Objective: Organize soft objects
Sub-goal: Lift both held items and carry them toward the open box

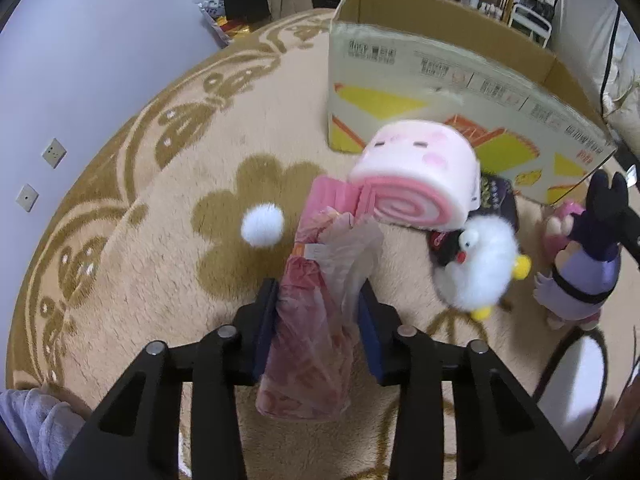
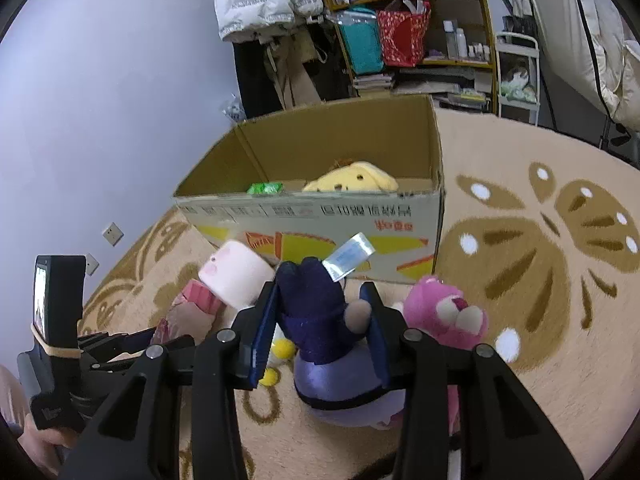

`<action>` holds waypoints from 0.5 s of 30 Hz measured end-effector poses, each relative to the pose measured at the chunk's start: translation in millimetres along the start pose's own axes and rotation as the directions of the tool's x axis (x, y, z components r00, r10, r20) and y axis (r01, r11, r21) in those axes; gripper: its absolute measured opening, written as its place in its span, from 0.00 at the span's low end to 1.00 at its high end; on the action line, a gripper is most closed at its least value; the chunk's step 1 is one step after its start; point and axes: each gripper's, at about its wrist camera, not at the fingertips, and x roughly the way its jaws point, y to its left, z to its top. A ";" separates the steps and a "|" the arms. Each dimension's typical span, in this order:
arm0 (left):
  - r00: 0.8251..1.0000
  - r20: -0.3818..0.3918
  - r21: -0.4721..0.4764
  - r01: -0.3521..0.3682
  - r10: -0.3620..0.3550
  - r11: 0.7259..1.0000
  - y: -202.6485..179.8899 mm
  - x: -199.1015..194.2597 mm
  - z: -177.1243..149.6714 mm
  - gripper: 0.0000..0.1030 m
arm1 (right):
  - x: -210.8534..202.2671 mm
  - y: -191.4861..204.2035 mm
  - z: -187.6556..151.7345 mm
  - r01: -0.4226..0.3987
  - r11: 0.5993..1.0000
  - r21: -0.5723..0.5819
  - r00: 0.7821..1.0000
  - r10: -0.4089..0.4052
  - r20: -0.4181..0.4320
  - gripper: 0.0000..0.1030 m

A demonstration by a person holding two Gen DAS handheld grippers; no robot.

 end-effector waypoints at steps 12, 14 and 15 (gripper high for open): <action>0.998 0.059 0.006 0.030 -0.030 1.000 2.0 -20.3 6.8 0.21 | -11.2 0.4 2.7 -0.018 1.000 0.016 0.999 0.018 0.035 0.42; 0.996 0.081 0.005 0.022 -0.022 1.000 2.0 -27.9 6.8 0.20 | -13.6 -1.5 3.6 -0.023 0.999 0.024 0.999 0.022 0.044 0.42; 0.996 0.091 0.008 0.013 -0.014 1.000 2.0 -30.7 7.1 0.20 | -14.7 -2.0 4.3 -0.025 0.999 0.026 0.999 0.024 0.049 0.42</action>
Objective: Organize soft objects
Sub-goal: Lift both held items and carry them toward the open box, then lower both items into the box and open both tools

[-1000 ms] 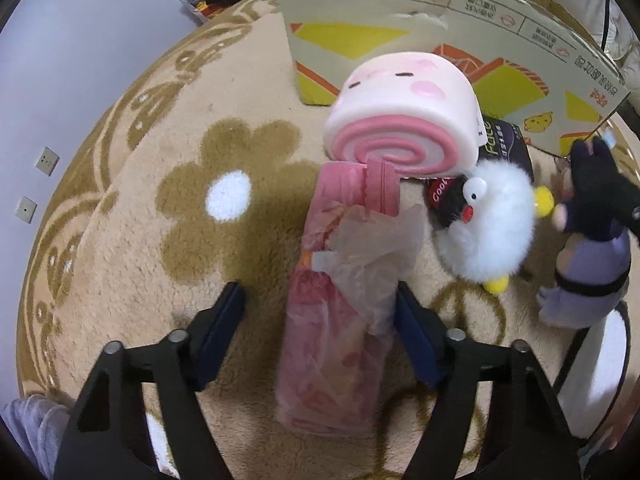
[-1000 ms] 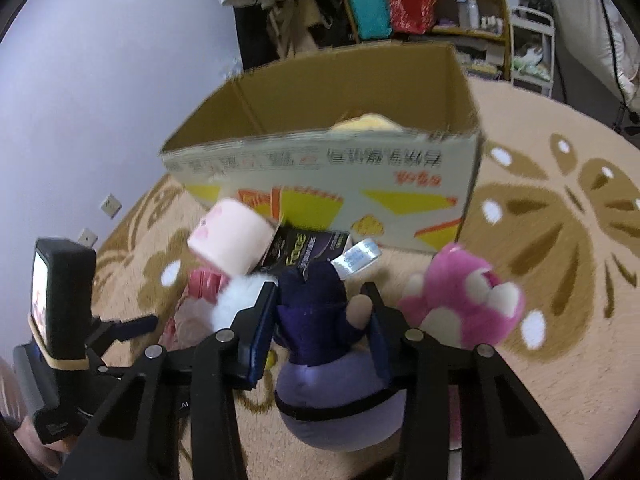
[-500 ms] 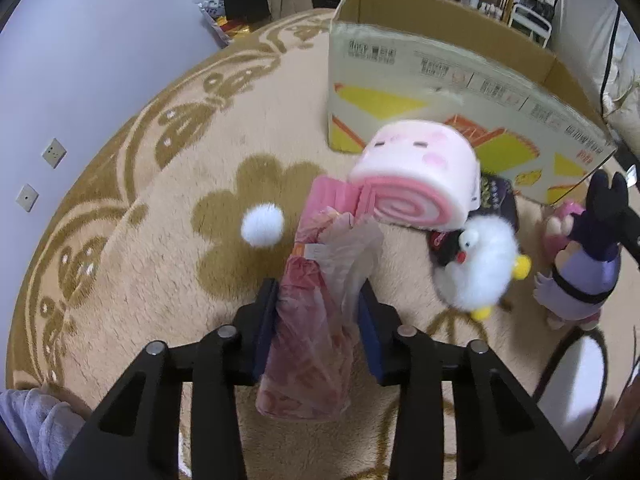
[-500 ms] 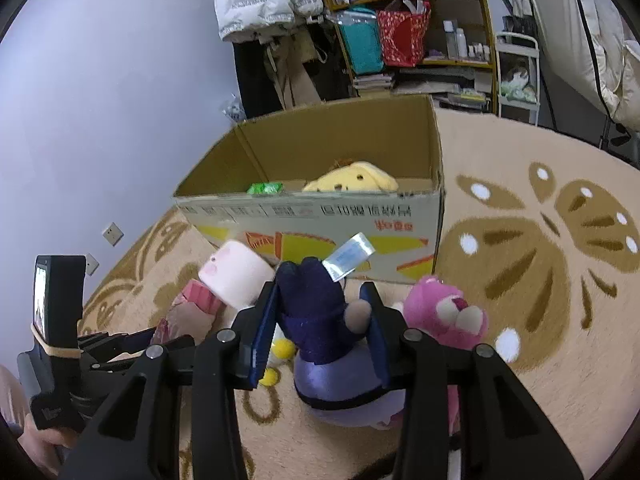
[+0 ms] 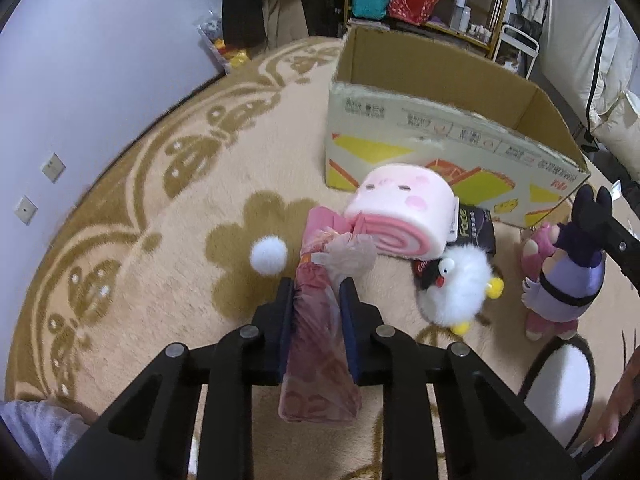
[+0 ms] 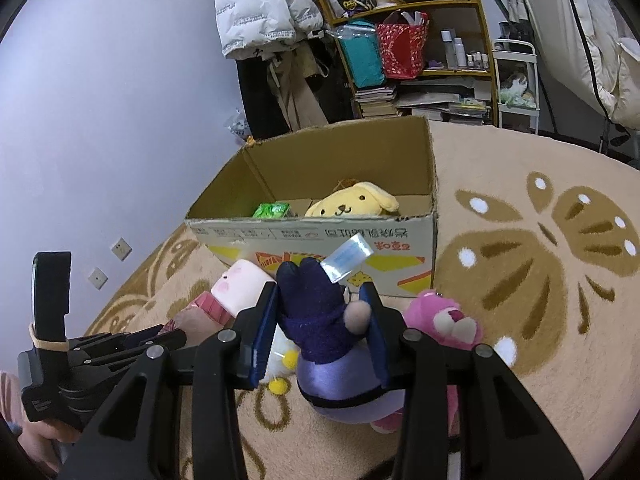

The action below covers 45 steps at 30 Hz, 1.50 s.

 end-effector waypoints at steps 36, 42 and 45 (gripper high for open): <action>0.944 0.330 0.103 -0.050 0.014 0.993 -17.0 -71.1 112.8 0.17 | -15.8 12.4 69.2 -0.023 0.992 -0.126 0.984 0.044 0.170 0.42; 0.934 0.357 0.154 -0.028 -0.030 0.988 -40.3 -67.7 129.5 0.17 | -14.2 10.7 91.3 -0.034 0.988 -0.154 0.975 0.067 0.211 0.42; 0.934 0.353 0.167 -0.010 -0.051 0.986 -48.3 -60.0 133.5 0.17 | -9.2 8.0 97.3 -0.040 0.987 -0.159 0.974 0.073 0.213 0.43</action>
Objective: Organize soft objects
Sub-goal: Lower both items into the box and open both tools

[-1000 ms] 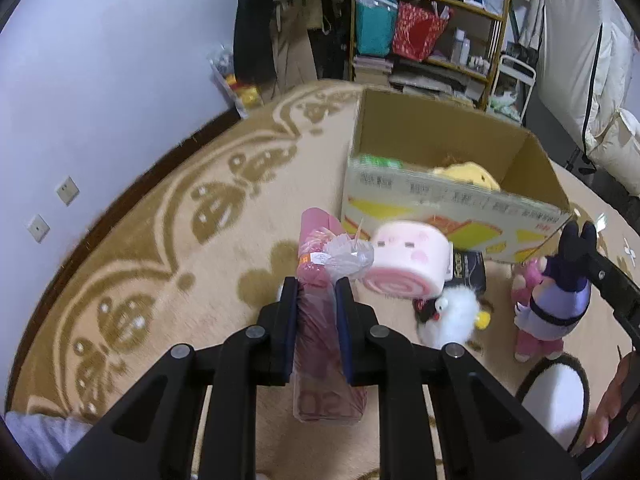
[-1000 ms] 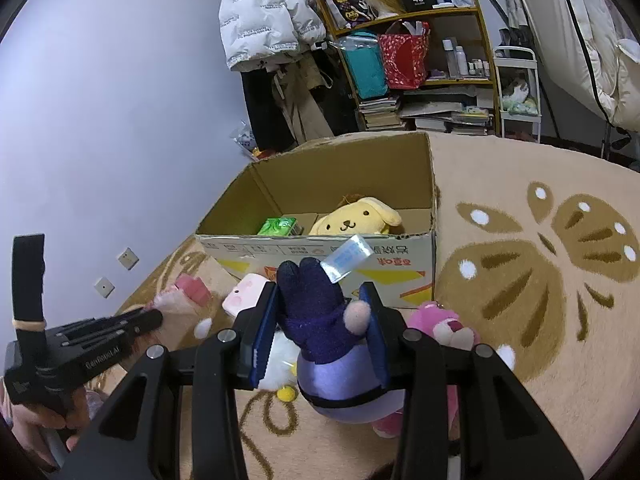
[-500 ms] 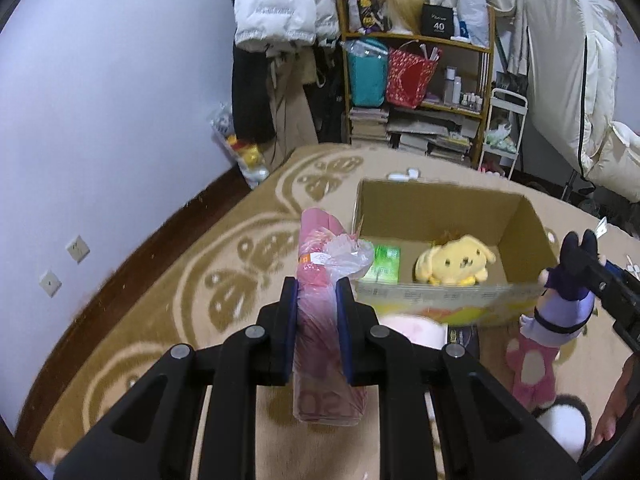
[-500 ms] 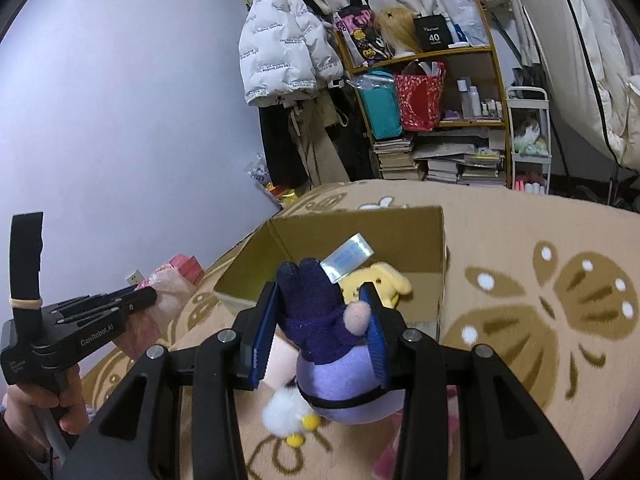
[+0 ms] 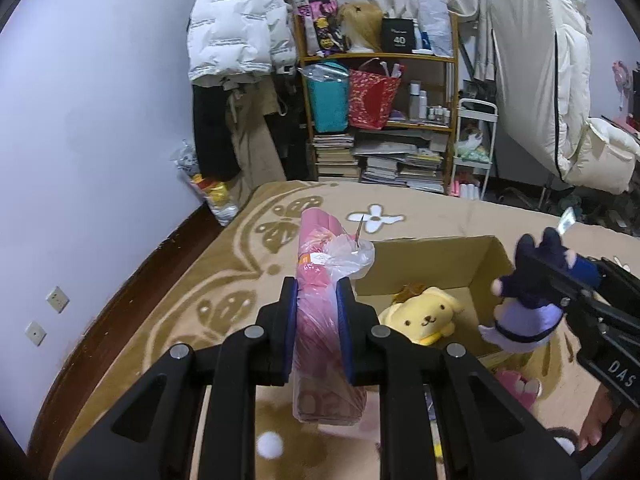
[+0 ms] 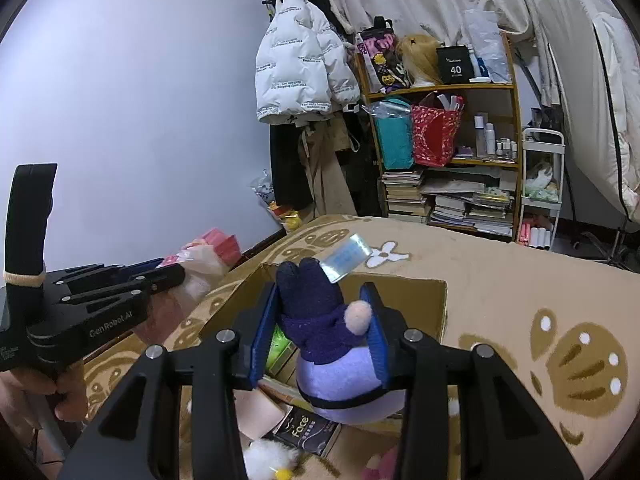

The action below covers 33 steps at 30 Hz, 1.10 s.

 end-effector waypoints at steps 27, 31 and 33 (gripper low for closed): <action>0.992 -0.106 -0.121 -0.083 0.071 0.989 15.4 30.6 -21.7 0.93 | 26.0 -25.2 -18.8 0.075 0.997 0.035 0.992 -0.071 -0.104 1.00; 0.992 -0.091 -0.110 -0.093 0.083 0.990 17.8 19.5 -20.4 0.97 | 18.0 -25.1 -19.5 0.083 0.995 0.051 0.991 -0.078 -0.106 1.00; 0.992 -0.093 -0.100 -0.090 0.081 0.991 17.7 15.4 -20.5 0.98 | 14.1 -24.1 -19.3 0.092 0.994 0.052 0.991 -0.086 -0.101 1.00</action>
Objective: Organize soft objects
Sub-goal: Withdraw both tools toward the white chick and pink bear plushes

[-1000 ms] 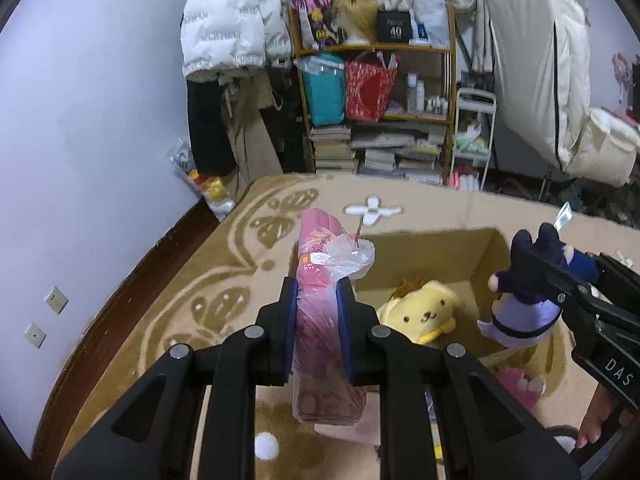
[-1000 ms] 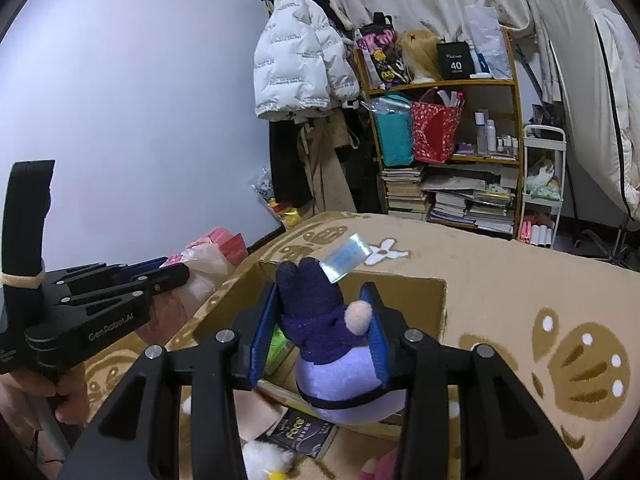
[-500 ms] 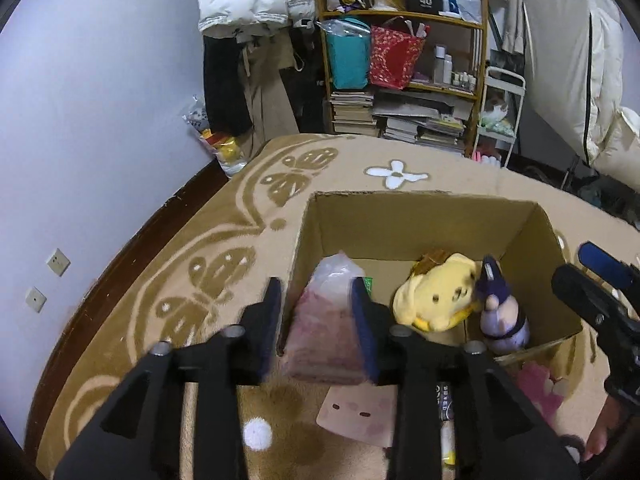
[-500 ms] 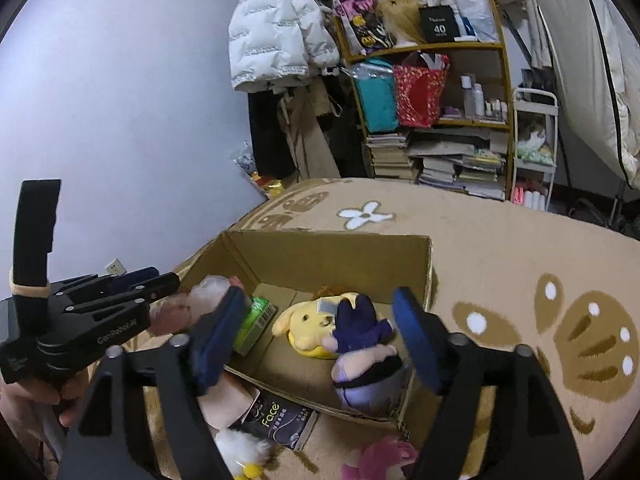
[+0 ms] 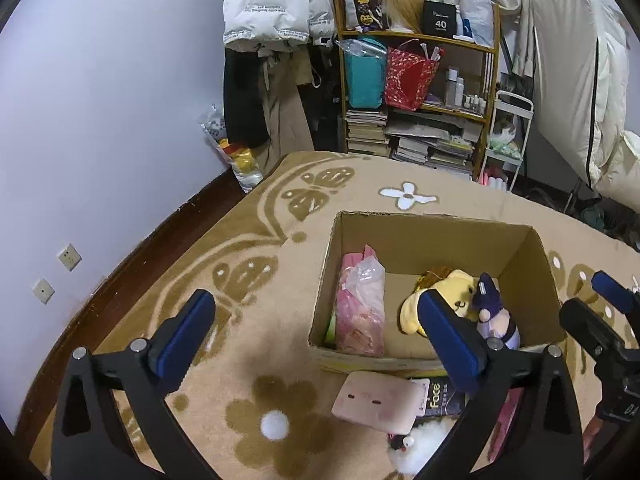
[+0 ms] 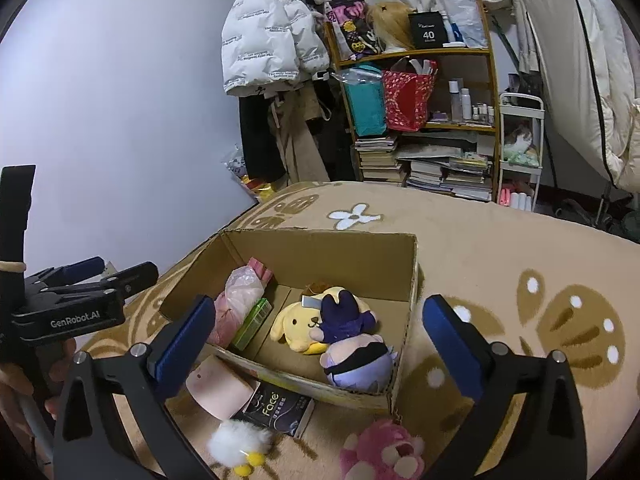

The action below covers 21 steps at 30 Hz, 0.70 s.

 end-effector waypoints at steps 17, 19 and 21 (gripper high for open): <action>0.998 -0.061 0.000 0.034 -0.033 0.999 10.8 -28.8 -30.8 0.99 | -43.1 -1.1 -7.5 0.047 0.996 0.075 0.998 -0.050 0.035 1.00; 0.997 -0.070 -0.002 0.040 -0.040 0.999 12.1 -27.8 -35.0 0.99 | -45.7 -1.8 -10.3 0.054 0.995 0.079 0.998 -0.056 0.028 1.00; 0.996 -0.077 -0.005 0.046 -0.046 0.999 13.1 -25.5 -38.4 0.99 | -47.2 -1.8 -14.1 0.061 0.995 0.084 0.998 -0.063 0.019 1.00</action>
